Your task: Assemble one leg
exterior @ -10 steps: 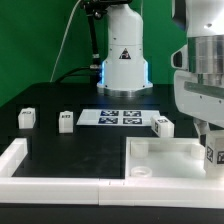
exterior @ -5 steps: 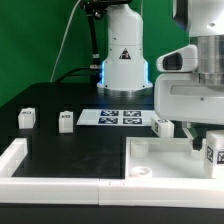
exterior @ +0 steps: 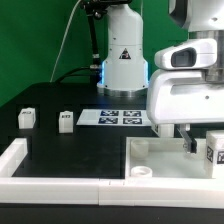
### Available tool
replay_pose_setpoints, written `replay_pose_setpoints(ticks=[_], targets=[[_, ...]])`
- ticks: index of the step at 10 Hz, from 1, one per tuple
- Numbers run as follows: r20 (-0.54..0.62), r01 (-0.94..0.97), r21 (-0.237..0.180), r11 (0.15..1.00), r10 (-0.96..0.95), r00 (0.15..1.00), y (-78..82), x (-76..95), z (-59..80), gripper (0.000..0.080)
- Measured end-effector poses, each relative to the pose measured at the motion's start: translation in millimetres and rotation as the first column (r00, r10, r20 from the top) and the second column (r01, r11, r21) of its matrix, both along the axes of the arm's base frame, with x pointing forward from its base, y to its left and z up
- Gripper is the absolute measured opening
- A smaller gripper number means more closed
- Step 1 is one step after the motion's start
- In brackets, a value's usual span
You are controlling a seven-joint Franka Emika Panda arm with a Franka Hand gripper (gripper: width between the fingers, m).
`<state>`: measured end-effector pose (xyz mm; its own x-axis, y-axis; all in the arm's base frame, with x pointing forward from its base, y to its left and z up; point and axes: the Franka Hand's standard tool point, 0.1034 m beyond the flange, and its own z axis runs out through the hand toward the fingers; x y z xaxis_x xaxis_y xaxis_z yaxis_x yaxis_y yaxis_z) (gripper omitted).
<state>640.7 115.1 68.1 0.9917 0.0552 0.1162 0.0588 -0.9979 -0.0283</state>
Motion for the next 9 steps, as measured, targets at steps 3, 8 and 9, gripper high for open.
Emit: replay_pose_setpoints(ticks=[3,8,9], targets=[[-0.003,0.044,0.005,0.999,-0.044,0.999,-0.1,-0.5,-1.0,0.0343],[-0.043,0.626,0.060,0.778,-0.624,0.780,2.9,-2.9,-1.9,0.0291],[-0.054,0.705,0.066,0.706,-0.703,0.709,3.1,-3.2,-2.1,0.0291]])
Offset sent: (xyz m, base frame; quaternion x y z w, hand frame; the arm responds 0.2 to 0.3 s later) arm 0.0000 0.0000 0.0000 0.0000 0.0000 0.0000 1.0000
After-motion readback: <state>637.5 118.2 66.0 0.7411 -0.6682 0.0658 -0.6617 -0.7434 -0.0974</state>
